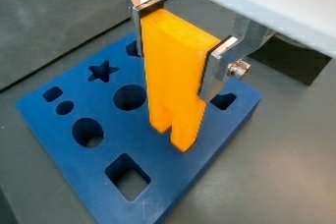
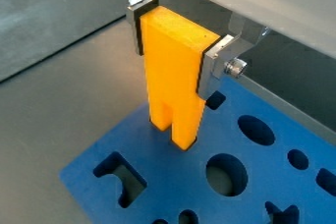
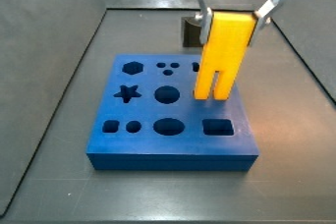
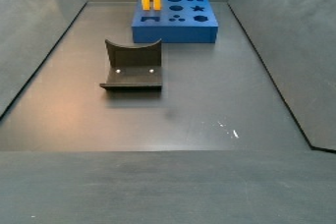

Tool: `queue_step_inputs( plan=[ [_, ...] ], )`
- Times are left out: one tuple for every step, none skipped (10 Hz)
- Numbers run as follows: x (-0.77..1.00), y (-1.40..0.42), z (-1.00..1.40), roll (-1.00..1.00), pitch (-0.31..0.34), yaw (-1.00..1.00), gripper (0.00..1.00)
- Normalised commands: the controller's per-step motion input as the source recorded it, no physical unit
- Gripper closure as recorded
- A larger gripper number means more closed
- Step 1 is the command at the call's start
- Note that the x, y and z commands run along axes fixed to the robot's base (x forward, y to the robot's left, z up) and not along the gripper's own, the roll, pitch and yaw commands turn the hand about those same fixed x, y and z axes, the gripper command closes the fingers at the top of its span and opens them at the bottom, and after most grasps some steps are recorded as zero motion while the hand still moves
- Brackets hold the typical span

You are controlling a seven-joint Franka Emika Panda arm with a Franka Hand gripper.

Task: Insert the double-square object.

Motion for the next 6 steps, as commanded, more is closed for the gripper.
queue_step_inputs(
  plan=[
    [-0.16, -0.03, -0.62, 0.11, -0.139, 0.0, 1.0],
    [-0.07, -0.07, -0.72, 0.14, -0.119, 0.0, 1.0],
    [0.0, -0.04, -0.65, 0.1, -0.056, 0.0, 1.0],
    [0.0, -0.01, -0.61, 0.07, -0.043, 0.0, 1.0],
    [0.0, -0.02, -0.57, 0.06, -0.037, 0.0, 1.0],
    [0.0, 0.0, 0.0, 0.0, 0.0, 0.0, 1.0]
  ],
)
